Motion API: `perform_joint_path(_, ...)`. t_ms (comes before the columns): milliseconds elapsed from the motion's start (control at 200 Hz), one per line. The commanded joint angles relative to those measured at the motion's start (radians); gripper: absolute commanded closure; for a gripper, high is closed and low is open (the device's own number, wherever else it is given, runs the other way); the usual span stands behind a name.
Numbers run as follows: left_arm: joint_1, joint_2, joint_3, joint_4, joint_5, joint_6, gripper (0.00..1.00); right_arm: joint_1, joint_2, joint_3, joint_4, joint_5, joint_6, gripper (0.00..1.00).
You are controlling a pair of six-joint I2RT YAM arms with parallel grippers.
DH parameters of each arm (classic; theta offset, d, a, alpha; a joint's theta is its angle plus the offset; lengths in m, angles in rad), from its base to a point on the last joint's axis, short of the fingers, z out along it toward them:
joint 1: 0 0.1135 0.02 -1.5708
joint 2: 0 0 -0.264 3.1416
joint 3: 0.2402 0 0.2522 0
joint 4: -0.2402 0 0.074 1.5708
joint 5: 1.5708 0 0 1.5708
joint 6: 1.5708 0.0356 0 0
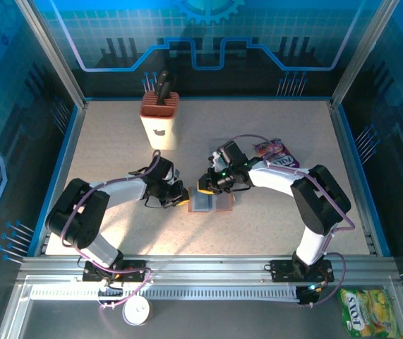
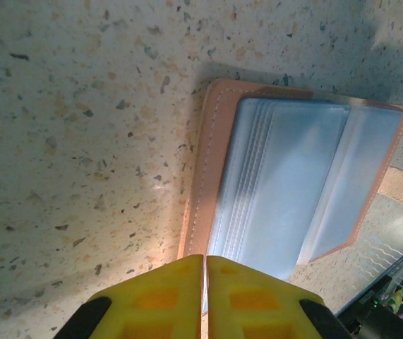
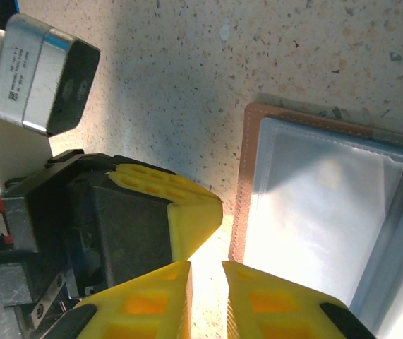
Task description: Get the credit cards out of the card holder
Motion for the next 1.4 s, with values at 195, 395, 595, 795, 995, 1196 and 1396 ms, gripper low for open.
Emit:
perform_joint_path(195,0.002,0.015,0.024,0.001,0.018,0.0,0.9,0.006,0.027,-0.022,0.0,-0.011,-0.014,0.78)
perform_joint_path(395,-0.005,0.019,0.029,-0.002,0.001,-0.004,0.9,0.002,0.034,-0.009,-0.036,-0.002,-0.033,0.76)
perform_joint_path(595,-0.008,0.035,0.045,0.003,0.024,-0.005,0.92,-0.002,0.038,-0.009,-0.054,0.0,-0.041,0.76)
perform_joint_path(795,-0.009,0.05,0.05,0.007,0.035,-0.005,0.93,-0.006,0.044,-0.007,-0.057,-0.001,-0.043,0.78)
perform_joint_path(995,-0.012,0.062,0.033,0.011,0.038,-0.001,0.94,-0.01,0.053,-0.001,-0.064,0.0,-0.047,0.78)
perform_joint_path(1196,-0.011,0.084,0.041,-0.015,0.022,0.002,0.94,-0.011,0.054,-0.006,-0.07,0.006,-0.045,0.77)
perform_joint_path(1396,-0.011,0.098,0.041,-0.038,0.003,0.01,0.94,-0.011,0.064,-0.011,-0.08,0.012,-0.052,0.76)
